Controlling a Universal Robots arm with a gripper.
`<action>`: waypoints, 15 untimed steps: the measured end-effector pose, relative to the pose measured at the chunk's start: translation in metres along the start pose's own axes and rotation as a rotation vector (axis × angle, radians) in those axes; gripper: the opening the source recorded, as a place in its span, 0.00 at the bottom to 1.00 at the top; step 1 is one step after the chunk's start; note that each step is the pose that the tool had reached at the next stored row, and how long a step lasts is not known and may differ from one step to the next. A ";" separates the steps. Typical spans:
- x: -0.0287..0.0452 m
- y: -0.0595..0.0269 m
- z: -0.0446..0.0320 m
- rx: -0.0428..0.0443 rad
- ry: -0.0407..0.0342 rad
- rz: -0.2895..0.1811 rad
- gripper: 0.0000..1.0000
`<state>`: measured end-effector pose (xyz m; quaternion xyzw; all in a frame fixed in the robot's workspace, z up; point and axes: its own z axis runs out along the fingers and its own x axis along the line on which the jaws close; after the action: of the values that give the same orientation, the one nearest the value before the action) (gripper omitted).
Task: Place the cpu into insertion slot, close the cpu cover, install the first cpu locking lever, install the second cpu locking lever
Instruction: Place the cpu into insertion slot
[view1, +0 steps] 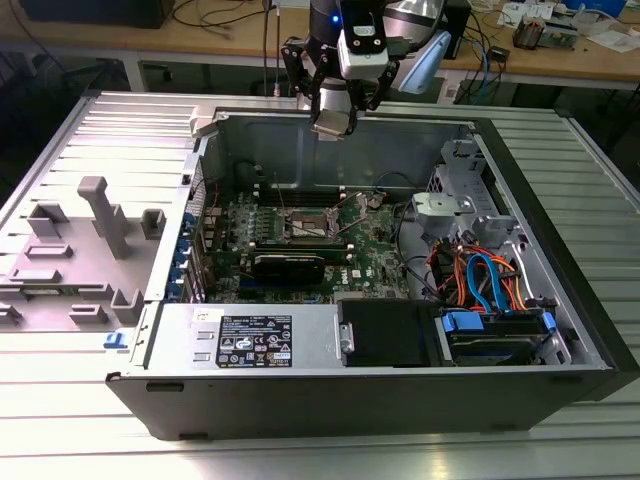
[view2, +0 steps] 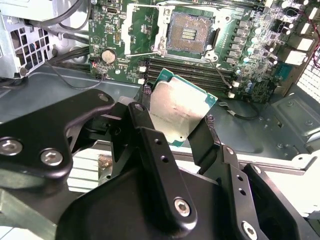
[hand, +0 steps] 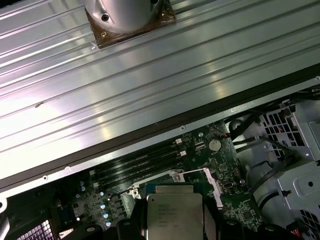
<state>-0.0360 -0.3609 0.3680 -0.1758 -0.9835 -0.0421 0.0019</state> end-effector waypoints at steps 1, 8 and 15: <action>0.0000 0.0000 0.0000 0.0000 -0.0001 0.000 0.55; 0.0000 -0.0001 0.0004 -0.0009 -0.0036 0.044 0.55; 0.0000 -0.0002 0.0016 -0.0026 -0.0114 0.138 0.55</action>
<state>-0.0360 -0.3610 0.3664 -0.2434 -0.9690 -0.0422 -0.0010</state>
